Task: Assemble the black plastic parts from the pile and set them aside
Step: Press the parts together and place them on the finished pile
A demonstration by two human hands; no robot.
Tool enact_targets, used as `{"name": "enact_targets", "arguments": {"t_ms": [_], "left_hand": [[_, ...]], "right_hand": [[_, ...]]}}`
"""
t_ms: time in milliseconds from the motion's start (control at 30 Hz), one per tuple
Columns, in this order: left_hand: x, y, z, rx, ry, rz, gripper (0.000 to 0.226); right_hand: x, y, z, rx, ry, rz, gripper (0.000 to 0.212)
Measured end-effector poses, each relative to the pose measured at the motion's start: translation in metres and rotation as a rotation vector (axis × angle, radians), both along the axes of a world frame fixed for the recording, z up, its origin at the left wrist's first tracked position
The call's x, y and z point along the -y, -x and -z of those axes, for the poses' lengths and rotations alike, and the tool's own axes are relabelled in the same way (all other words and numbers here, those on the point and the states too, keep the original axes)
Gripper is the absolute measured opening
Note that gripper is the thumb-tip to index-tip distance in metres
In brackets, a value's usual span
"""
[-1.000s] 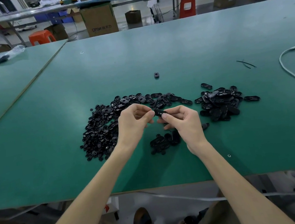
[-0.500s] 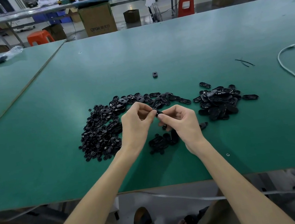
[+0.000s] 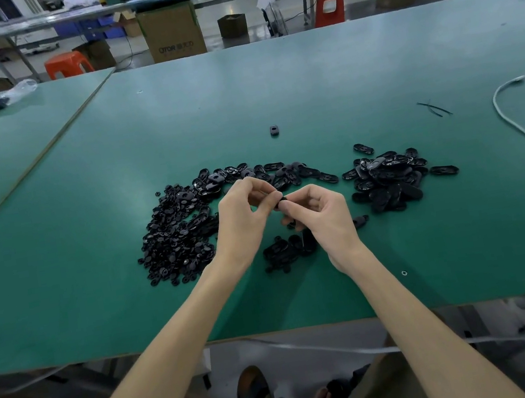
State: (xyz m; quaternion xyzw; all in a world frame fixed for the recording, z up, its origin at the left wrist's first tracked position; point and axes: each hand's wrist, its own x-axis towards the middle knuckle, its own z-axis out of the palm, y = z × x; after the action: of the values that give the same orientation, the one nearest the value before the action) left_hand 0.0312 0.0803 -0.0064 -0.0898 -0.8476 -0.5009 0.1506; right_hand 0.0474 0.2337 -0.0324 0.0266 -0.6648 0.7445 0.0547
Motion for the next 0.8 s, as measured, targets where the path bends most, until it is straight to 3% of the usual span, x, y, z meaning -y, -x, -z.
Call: {"name": "enact_targets", "arguments": {"t_ms": [333,500,800], "left_hand": [[0.011,0.001,-0.003,0.038,-0.02,0.063,0.006],[0.013,0.001,-0.001,0.132,-0.167,0.188,0.01],[0.011,-0.001,0.01,0.246,-0.38,0.185,0.014]], "right_hand": [[-0.001,0.003,0.003,-0.01,0.028,-0.018,0.003],[-0.002,0.005,0.005,-0.014,0.025,-0.006,0.002],[-0.003,0.006,0.007,-0.038,0.005,-0.035,0.005]]}}
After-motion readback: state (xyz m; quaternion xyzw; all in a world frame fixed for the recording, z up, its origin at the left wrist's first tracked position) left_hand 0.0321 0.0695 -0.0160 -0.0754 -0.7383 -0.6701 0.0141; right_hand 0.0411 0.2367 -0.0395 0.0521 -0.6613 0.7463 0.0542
